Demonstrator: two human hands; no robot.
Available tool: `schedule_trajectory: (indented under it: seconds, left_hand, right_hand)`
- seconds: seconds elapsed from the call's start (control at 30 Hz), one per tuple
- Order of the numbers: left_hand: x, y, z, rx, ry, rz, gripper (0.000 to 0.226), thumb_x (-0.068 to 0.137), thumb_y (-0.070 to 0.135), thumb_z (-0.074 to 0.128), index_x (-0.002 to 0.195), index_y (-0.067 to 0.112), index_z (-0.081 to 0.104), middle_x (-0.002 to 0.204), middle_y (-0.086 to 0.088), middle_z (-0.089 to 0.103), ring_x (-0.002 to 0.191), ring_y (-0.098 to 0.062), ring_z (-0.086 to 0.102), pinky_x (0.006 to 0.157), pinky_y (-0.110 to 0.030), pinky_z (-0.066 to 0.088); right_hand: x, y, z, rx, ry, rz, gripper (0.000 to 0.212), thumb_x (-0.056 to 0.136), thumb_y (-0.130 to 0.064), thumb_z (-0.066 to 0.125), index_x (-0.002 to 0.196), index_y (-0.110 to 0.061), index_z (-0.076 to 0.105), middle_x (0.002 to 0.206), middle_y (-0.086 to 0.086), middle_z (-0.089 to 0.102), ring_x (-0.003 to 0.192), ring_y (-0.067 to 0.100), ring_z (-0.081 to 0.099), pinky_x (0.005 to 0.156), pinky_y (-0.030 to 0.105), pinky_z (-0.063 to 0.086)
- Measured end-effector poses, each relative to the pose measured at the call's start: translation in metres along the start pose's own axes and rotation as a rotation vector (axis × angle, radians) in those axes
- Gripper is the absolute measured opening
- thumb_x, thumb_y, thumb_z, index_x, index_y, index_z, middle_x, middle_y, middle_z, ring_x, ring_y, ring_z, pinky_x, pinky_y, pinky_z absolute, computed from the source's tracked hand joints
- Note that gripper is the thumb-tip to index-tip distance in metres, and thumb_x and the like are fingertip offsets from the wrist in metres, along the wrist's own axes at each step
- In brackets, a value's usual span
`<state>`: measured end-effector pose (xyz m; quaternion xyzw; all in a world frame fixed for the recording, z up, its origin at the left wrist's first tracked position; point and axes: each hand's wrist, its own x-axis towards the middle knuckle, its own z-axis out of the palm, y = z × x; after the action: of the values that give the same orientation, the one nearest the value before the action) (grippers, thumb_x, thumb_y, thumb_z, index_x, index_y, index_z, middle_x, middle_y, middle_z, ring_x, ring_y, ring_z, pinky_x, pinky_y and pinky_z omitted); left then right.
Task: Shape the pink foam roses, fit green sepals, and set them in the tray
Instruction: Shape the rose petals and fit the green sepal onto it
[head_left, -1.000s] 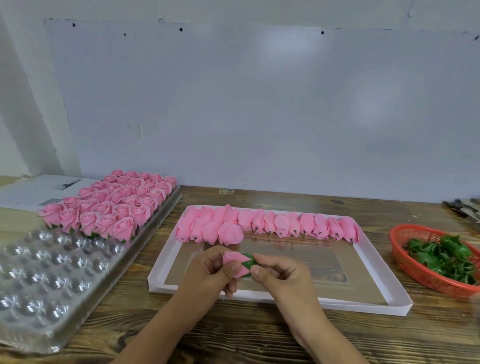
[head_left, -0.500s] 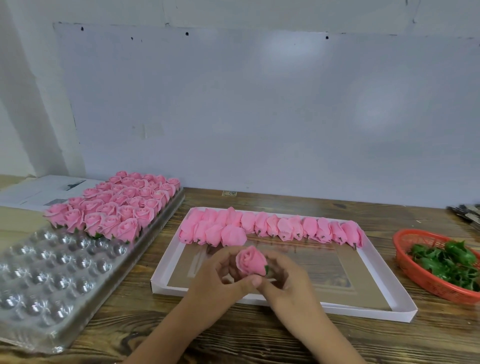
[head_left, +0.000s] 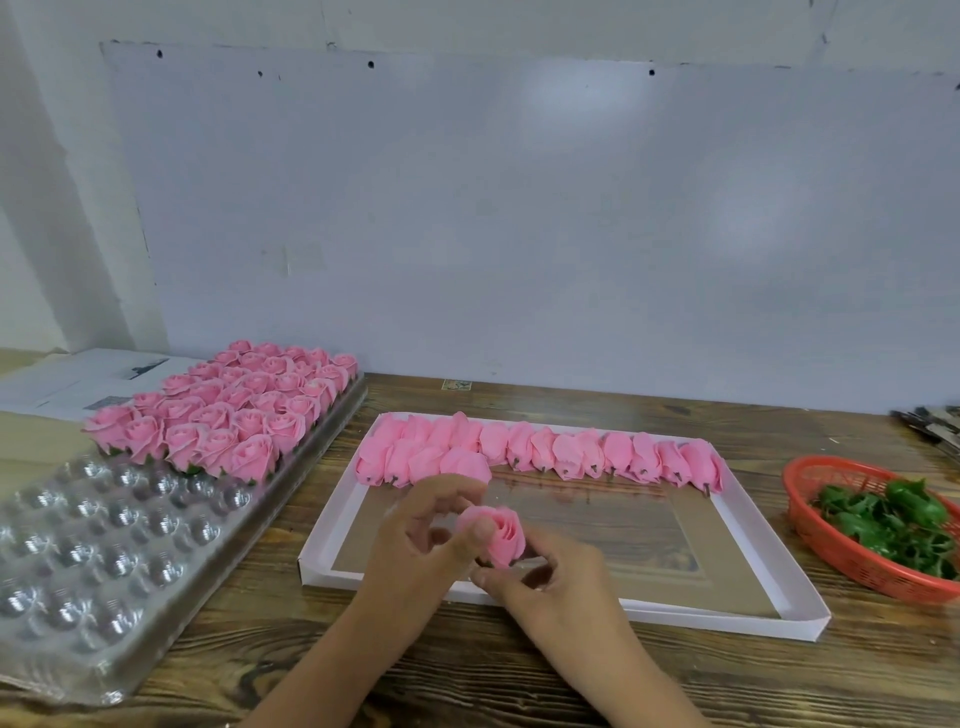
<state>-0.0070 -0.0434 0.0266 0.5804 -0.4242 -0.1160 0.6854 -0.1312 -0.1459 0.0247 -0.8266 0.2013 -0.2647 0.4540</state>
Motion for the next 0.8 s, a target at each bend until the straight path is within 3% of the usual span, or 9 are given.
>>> schedule_trajectory:
  seconds: [0.2, 0.33, 0.47, 0.57, 0.67, 0.8]
  left_hand:
    - [-0.002, -0.002, 0.004, 0.036, -0.101, 0.037, 0.014, 0.077, 0.044, 0.077, 0.088, 0.036, 0.077, 0.11, 0.007, 0.072, 0.103, -0.011, 0.067, 0.085, -0.018, 0.053]
    - [-0.005, -0.004, 0.003, 0.133, -0.237, -0.017, 0.03, 0.075, 0.044, 0.078, 0.104, 0.043, 0.072, 0.114, 0.015, 0.07, 0.109, -0.007, 0.065, 0.087, -0.016, 0.052]
    - [-0.005, -0.005, 0.003, 0.189, -0.271, -0.109, 0.052, 0.068, 0.056, 0.079, 0.116, 0.057, 0.06, 0.118, 0.022, 0.067, 0.114, -0.001, 0.062, 0.095, -0.024, 0.052]
    - [-0.003, -0.001, 0.003, 0.108, -0.236, -0.088, 0.059, 0.066, 0.063, 0.081, 0.12, 0.053, 0.059, 0.121, 0.02, 0.066, 0.115, -0.006, 0.063, 0.093, -0.025, 0.054]
    - [-0.003, 0.005, 0.003, 0.007, -0.139, -0.024, 0.041, 0.074, 0.065, 0.074, 0.107, 0.041, 0.073, 0.116, 0.01, 0.069, 0.107, -0.008, 0.066, 0.085, -0.021, 0.055]
    - [-0.002, 0.005, 0.003, -0.013, -0.136, -0.031, 0.015, 0.085, 0.029, 0.07, 0.097, 0.026, 0.079, 0.114, 0.006, 0.073, 0.106, -0.007, 0.067, 0.086, -0.017, 0.052]
  right_hand:
    - [-0.001, 0.004, 0.003, -0.16, 0.037, -0.148, 0.023, 0.07, -0.058, 0.063, 0.093, -0.059, 0.062, 0.092, -0.037, 0.064, 0.086, -0.006, 0.061, 0.067, 0.007, 0.044]
    - [-0.002, 0.007, 0.005, -0.134, 0.131, -0.155, 0.002, 0.071, -0.054, 0.058, 0.071, -0.052, 0.057, 0.076, -0.038, 0.061, 0.073, -0.009, 0.059, 0.056, 0.004, 0.038]
    - [-0.003, 0.008, 0.005, -0.085, 0.149, -0.134, 0.003, 0.069, -0.051, 0.058, 0.067, -0.053, 0.057, 0.074, -0.033, 0.063, 0.072, -0.005, 0.06, 0.056, 0.006, 0.04]
    - [-0.001, 0.009, 0.003, -0.116, 0.161, -0.109, 0.014, 0.066, -0.061, 0.058, 0.075, -0.05, 0.06, 0.083, -0.03, 0.065, 0.078, -0.002, 0.061, 0.058, 0.01, 0.044]
    - [0.0, 0.007, 0.004, -0.174, 0.114, -0.125, 0.014, 0.069, -0.067, 0.06, 0.08, -0.057, 0.057, 0.091, -0.036, 0.061, 0.084, -0.004, 0.06, 0.064, 0.007, 0.043]
    - [-0.002, 0.006, 0.005, -0.184, 0.101, -0.12, 0.011, 0.069, -0.065, 0.061, 0.078, -0.063, 0.054, 0.092, -0.04, 0.059, 0.086, -0.007, 0.058, 0.067, 0.005, 0.042]
